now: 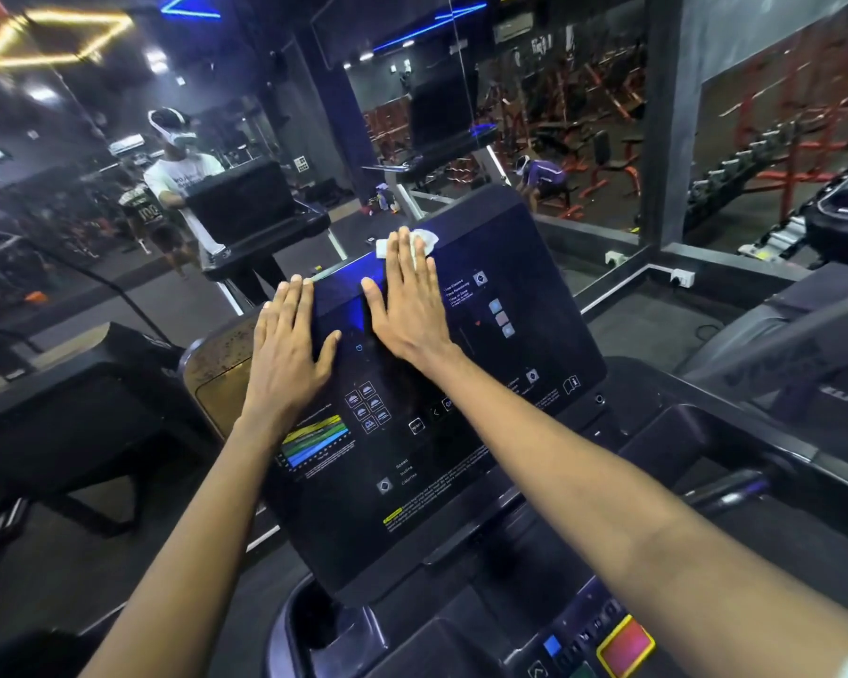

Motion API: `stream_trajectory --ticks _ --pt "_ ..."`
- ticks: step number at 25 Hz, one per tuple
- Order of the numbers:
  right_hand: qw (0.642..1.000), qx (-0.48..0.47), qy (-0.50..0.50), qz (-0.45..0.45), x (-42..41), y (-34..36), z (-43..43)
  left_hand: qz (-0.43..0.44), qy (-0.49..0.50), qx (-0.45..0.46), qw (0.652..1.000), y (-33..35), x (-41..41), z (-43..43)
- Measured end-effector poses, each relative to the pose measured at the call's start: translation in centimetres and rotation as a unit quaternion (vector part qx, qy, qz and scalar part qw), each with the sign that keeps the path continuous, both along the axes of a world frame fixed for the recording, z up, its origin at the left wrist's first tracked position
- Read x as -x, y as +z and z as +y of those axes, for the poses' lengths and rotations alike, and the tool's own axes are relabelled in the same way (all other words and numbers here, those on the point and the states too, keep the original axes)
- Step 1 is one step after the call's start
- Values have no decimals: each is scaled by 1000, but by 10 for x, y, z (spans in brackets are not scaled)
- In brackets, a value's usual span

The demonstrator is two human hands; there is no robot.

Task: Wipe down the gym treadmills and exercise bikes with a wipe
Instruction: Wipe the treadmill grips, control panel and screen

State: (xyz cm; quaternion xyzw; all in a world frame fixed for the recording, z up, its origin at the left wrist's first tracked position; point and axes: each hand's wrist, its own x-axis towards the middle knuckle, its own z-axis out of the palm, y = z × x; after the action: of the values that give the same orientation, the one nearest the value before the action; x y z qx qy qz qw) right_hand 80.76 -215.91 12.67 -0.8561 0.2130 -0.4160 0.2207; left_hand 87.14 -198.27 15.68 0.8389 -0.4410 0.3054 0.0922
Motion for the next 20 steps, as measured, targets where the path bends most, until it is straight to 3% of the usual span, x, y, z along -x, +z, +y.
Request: stream_trajectory --ticks 5,9,14,20 --pt "990 128 58 -2 -3 -9 16 -24 16 -14 999 0 -6 8" --pt "998 -4 -57 -15 3 -14 -7 -57 38 -41 997 -3 -8 7" --pt "998 68 14 11 14 -34 6 -83 59 -46 994 -7 -8 -5" --pt "990 -90 -112 10 44 -84 2 -78 25 -48 995 -9 0 -32"
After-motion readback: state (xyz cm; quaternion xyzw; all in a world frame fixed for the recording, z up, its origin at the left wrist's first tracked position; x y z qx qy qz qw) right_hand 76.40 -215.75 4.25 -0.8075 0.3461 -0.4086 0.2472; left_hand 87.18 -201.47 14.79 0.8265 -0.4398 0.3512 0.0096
